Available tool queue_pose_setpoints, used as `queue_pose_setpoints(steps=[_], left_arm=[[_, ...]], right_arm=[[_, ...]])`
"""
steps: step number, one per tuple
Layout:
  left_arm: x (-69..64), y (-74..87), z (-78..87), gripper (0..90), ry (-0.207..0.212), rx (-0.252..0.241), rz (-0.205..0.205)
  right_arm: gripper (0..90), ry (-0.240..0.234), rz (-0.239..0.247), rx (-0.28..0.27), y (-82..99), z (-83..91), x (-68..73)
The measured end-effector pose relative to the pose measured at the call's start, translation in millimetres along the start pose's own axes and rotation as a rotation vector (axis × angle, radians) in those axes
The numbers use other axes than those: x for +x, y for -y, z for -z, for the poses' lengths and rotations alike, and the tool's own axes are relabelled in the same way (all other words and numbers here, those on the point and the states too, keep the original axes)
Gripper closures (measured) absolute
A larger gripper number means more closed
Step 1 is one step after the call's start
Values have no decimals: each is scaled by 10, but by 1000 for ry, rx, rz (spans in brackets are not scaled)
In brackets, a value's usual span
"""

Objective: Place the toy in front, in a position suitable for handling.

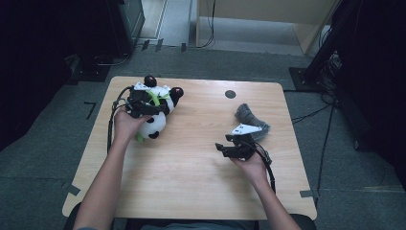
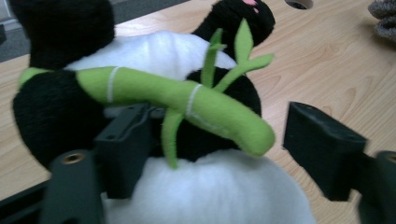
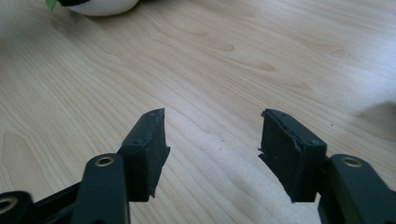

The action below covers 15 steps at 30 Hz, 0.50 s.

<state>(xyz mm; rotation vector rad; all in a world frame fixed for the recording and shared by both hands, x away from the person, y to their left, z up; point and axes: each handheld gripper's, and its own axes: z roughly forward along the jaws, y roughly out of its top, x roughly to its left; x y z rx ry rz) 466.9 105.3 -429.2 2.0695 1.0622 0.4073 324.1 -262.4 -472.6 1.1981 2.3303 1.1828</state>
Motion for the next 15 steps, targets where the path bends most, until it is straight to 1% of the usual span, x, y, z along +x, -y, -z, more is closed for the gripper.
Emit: queue_pose_setpoints(steps=[1,2,3,4,6,7,8,9,11,12,13,15], left_arm=[[9,3,4,333,5,-4,4],[12,4,2,343,3,-4,6],[10,8,-1,384,-11,-2,-2],[4,11,-1,384,-29,5,-16],[-4,19,-1,432,-53,16,-36],[-4,22,4,479,-57,17,-40],[3,24,10,506,-55,15,-41],[13,25,20,506,-48,15,-39],[33,30,34,557,-29,7,-20],[40,30,40,617,-19,4,-8],[46,30,43,617,-11,-1,2],[48,29,49,656,-1,-6,15]], right_arm=[[423,-1,3,5,5,-2,7],[427,0,9,8,9,-3,14],[428,6,16,13,14,-3,25],[428,6,16,13,14,-3,25],[430,8,16,15,17,-6,28],[430,11,14,21,21,-9,26],[430,11,14,21,21,-9,26],[430,14,12,25,24,-10,23],[432,21,13,36,31,-22,11],[439,26,6,48,39,-32,7],[439,26,6,48,39,-32,7],[442,25,4,52,42,-37,4]])
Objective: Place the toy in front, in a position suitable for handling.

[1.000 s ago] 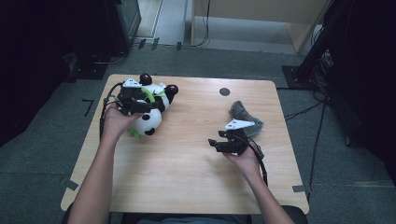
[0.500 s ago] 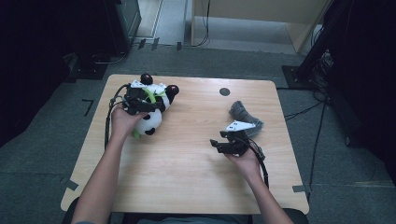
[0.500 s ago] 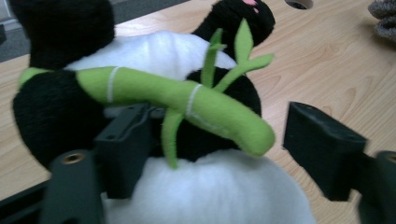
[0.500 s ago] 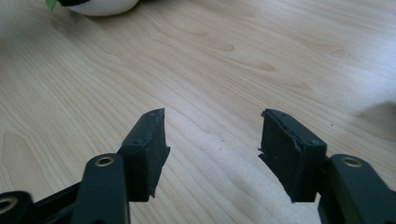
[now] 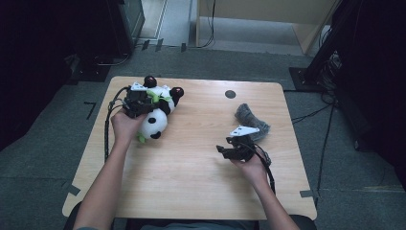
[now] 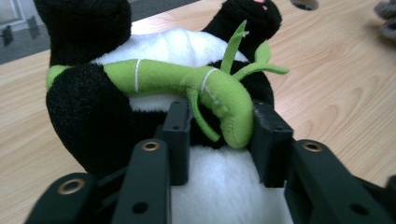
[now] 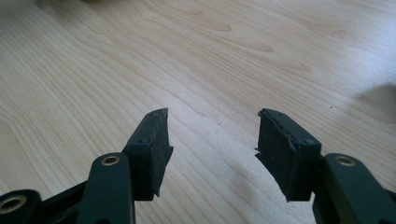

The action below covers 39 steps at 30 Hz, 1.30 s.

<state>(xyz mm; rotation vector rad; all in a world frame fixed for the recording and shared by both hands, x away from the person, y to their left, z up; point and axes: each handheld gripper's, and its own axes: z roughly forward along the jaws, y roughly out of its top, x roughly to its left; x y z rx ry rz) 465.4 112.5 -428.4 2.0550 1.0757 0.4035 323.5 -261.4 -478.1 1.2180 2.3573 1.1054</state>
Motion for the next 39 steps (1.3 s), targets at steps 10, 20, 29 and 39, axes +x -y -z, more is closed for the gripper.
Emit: queue_pose_setpoints(steps=[10,20,29,39], left_arm=[[-33,-9,27,763,30,-7,-7],[-41,-25,84,772,99,-32,15],[-249,-77,142,773,196,-51,-17],[-479,-123,265,774,293,-74,-62]], right_arm=[[443,4,10,22,8,-15,19],[441,-4,-7,-4,8,26,-29],[436,12,-23,-40,12,117,-116],[433,40,-47,-79,26,228,-227]])
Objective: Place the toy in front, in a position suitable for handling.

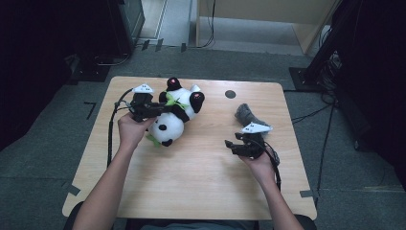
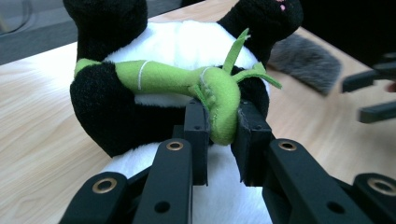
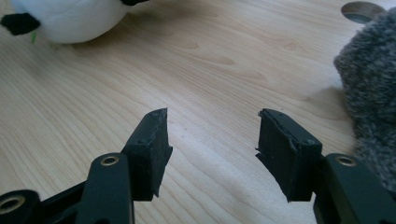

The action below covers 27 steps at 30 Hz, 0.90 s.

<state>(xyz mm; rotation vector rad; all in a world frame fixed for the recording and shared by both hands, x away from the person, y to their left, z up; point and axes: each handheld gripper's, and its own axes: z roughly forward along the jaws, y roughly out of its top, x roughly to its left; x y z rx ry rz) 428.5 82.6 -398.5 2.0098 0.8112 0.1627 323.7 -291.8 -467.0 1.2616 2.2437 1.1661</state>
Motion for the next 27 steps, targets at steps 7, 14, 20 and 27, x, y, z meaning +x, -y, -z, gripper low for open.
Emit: queue_pose_setpoints(steps=[7,14,20,27], left_arm=[[-188,58,48,775,47,5,-23],[-408,144,57,775,115,28,-71],[-607,214,13,774,178,55,-94],[-747,270,-180,771,222,104,-122]], right_arm=[[431,24,-7,-22,-1,67,-71],[430,31,-8,-28,-11,78,-94],[437,38,-8,-45,-25,103,-110],[480,66,-7,-75,-47,128,-118]])
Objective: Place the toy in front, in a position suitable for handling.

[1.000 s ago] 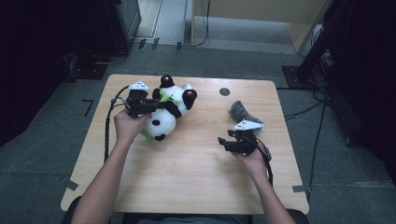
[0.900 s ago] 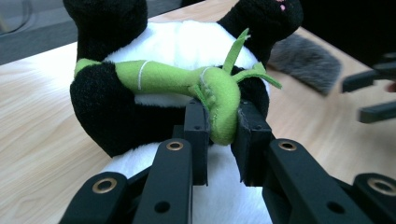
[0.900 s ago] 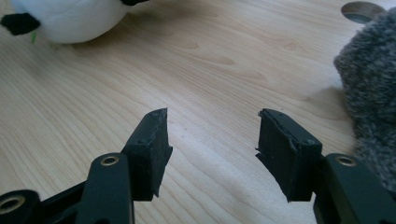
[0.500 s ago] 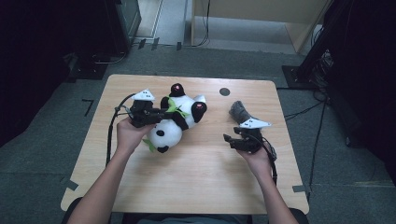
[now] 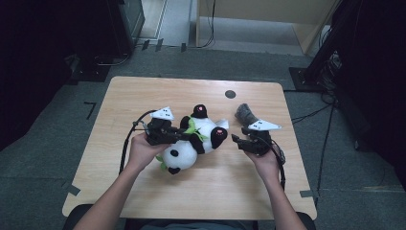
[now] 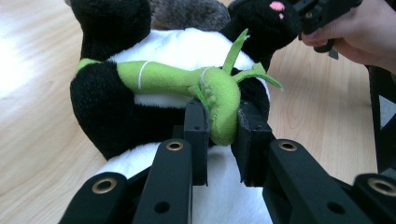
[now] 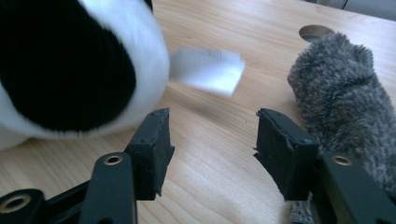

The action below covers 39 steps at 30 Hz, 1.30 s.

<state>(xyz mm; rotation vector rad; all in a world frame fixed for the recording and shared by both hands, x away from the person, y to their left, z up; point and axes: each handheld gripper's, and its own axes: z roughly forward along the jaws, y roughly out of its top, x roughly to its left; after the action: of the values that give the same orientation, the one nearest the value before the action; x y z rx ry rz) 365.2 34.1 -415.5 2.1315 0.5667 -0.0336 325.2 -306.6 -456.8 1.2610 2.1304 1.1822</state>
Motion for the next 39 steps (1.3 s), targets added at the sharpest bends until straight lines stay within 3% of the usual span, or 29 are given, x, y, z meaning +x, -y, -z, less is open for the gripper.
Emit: queue_pose_setpoints(steps=[7,12,15,20,22,32,39], left_arm=[[22,20,-127,720,-12,13,13],[49,32,-116,586,-15,3,39],[37,30,-98,460,-48,5,26],[19,42,-74,364,-73,-5,0],[54,68,-75,299,-62,-3,23],[31,148,16,296,-93,-39,37],[9,256,167,265,-120,-85,53]], right_arm=[[510,-6,1,-2,-15,-61,15],[511,-12,19,10,-14,-82,45],[511,-9,20,11,-13,-71,37],[504,-2,12,11,-11,-58,10],[502,-2,10,7,-11,-58,-1],[500,0,28,1,-25,-85,6],[451,7,2,-11,-76,-74,-97]])
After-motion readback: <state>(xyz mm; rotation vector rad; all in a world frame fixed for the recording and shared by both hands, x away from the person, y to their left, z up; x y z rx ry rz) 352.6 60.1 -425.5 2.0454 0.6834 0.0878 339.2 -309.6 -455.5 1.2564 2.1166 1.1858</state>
